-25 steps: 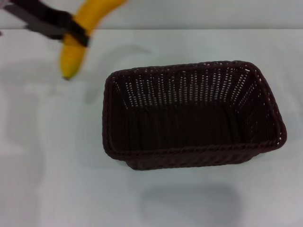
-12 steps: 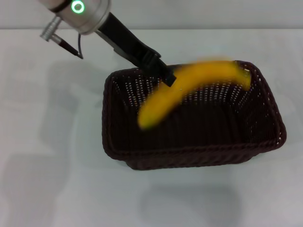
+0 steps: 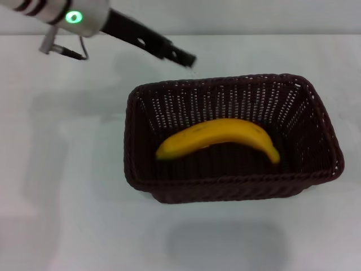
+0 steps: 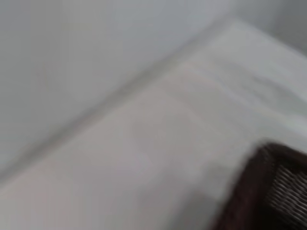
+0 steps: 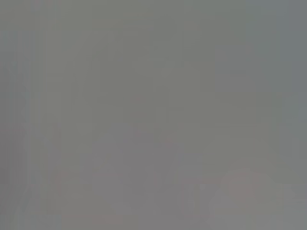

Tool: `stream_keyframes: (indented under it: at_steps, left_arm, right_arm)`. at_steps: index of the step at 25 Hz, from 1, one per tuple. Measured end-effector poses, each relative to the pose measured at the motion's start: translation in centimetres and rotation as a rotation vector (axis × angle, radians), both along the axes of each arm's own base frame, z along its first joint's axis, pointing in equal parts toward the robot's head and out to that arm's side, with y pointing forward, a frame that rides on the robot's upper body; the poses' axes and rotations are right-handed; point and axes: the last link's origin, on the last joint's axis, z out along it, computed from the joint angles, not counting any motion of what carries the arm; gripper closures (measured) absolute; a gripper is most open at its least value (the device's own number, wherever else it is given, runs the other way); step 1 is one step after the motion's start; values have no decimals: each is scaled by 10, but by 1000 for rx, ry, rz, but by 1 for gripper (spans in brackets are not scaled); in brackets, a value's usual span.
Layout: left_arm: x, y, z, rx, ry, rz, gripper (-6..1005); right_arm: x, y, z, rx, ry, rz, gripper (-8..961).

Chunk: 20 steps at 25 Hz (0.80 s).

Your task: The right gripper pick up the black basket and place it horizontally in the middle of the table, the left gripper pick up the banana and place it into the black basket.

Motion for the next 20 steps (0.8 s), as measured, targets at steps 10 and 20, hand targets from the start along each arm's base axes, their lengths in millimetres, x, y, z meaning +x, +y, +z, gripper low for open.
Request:
stream_keyframes:
  at_steps: [10,20]
  left_arm:
    - [-103,-23,45,506,-164,-134,114]
    - [-204,-83,70,968,-349,-186,117]
  right_arm:
    - [-1,-18,21,-48,108,81,374]
    - [11,-24,-5,-58,106,6,166]
